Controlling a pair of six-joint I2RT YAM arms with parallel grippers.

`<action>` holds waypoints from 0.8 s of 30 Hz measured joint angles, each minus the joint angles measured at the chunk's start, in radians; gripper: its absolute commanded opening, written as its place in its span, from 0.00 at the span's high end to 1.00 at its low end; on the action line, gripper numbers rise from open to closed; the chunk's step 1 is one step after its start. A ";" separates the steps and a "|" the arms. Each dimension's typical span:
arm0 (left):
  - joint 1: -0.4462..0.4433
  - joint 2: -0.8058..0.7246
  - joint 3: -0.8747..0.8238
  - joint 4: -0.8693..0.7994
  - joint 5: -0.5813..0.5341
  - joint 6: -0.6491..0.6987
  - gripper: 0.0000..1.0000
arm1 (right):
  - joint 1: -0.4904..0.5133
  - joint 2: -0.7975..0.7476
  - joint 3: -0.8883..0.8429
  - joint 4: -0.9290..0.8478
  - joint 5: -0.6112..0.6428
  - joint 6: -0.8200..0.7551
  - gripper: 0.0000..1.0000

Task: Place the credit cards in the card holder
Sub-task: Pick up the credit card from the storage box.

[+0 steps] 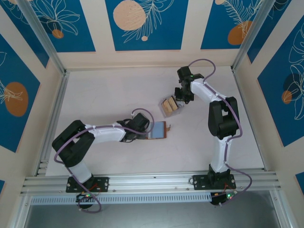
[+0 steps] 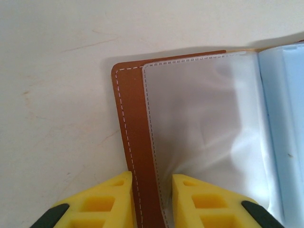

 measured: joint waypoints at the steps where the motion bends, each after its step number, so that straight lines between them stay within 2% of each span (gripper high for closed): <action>1: 0.000 0.000 0.000 0.000 0.000 0.000 0.77 | 0.000 0.000 0.000 0.000 0.000 0.000 0.75; 24: 0.000 0.000 -0.003 0.007 0.000 -0.017 0.78 | 0.032 -0.001 0.000 -0.001 0.041 -0.034 0.71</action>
